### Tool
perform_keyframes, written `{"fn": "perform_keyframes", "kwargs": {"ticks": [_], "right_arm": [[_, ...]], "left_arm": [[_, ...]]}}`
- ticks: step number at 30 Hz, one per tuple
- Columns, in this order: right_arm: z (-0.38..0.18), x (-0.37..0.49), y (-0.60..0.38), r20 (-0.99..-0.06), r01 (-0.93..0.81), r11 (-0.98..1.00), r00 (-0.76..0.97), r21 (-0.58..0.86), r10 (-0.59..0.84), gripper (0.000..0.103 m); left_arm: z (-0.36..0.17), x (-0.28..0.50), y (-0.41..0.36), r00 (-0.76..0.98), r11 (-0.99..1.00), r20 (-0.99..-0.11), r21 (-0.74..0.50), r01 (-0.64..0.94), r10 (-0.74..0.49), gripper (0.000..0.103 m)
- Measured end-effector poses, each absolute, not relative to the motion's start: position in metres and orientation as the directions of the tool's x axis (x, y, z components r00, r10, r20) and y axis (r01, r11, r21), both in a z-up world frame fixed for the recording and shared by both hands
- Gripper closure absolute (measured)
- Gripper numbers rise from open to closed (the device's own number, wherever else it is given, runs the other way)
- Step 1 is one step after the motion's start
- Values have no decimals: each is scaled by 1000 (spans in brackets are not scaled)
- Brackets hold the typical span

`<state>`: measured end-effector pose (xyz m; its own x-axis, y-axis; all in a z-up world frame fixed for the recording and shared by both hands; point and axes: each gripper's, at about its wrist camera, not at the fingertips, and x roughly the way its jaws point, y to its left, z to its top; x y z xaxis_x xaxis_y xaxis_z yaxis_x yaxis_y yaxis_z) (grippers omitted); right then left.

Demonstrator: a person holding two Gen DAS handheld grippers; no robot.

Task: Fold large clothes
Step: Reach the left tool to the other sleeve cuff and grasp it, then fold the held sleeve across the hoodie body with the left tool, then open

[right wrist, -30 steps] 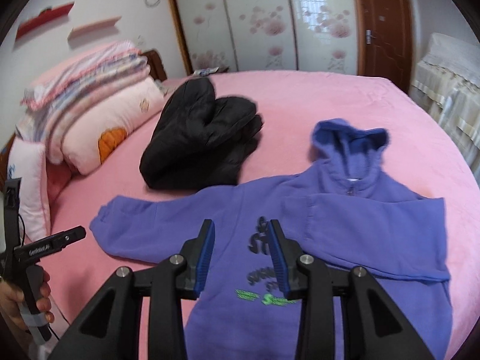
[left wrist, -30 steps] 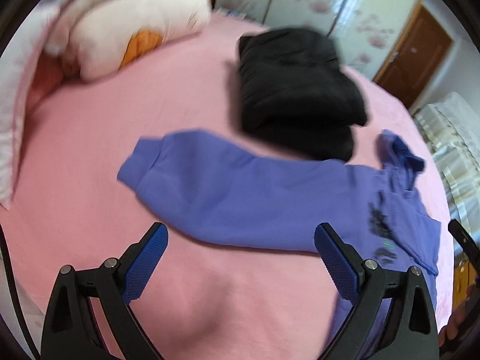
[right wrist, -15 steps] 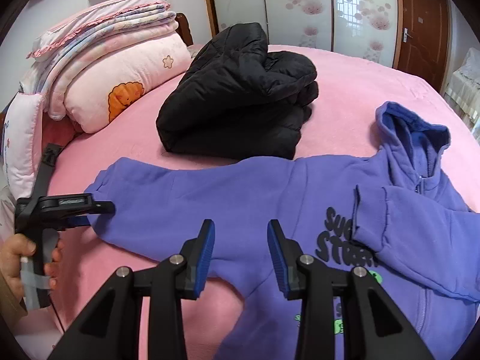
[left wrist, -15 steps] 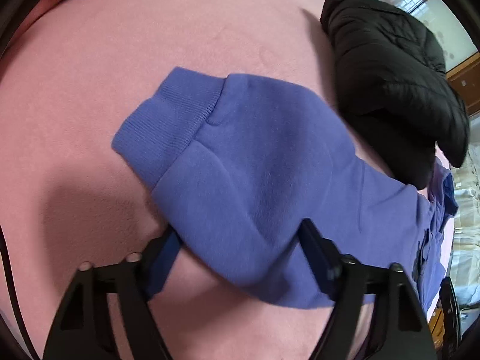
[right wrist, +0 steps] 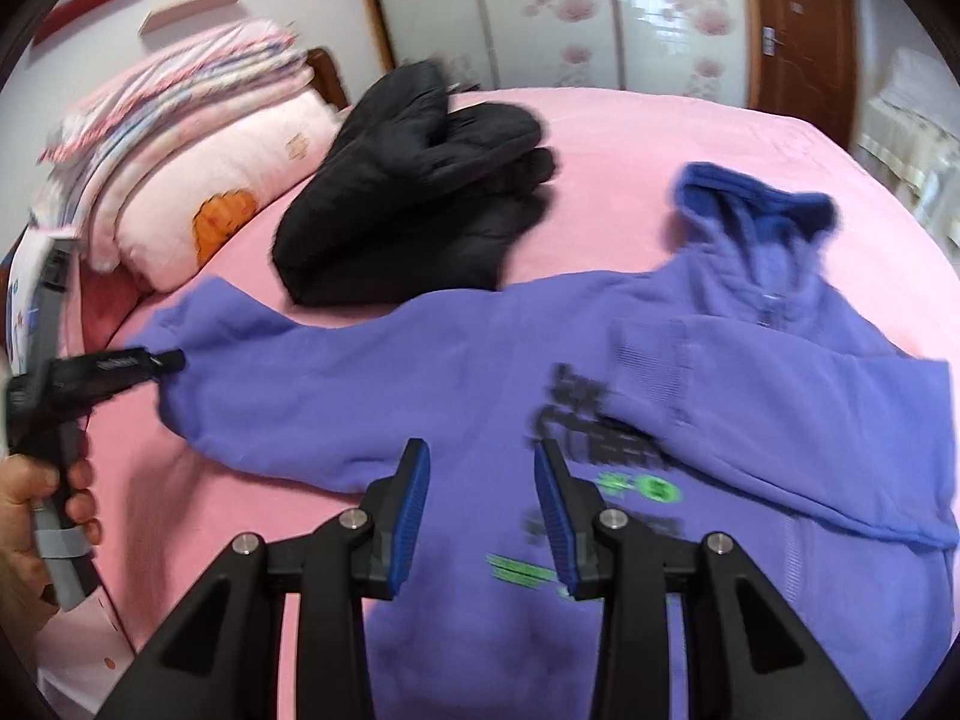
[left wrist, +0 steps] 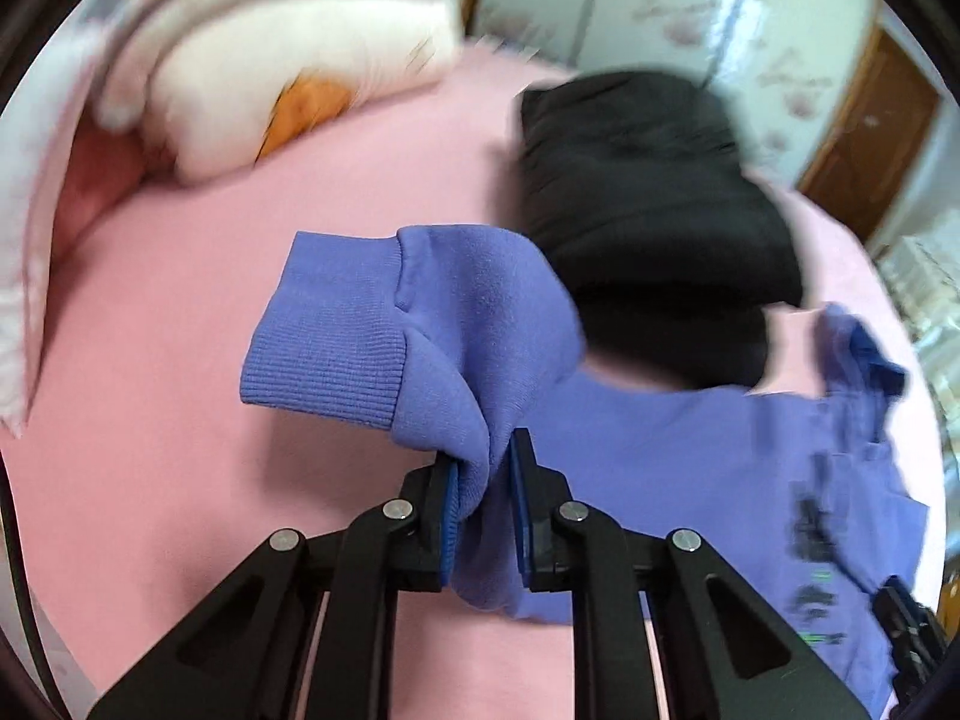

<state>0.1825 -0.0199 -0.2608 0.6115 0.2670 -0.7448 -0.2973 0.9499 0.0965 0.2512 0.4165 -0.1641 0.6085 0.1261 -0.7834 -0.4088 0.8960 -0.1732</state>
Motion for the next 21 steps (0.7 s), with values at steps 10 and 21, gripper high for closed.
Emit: {"fn": "perform_keyframes", "kwargs": {"ticks": [10, 21], "right_arm": [[-241, 156, -139, -703, -116, 981, 685, 153, 191, 67], [-260, 150, -225, -734, 32, 987, 672, 157, 95, 66]], "left_arm": [[-116, 289, 206, 697, 987, -716, -130, -89, -31, 89], [-217, 318, 76, 550, 997, -832, -52, 50, -71, 41]]}}
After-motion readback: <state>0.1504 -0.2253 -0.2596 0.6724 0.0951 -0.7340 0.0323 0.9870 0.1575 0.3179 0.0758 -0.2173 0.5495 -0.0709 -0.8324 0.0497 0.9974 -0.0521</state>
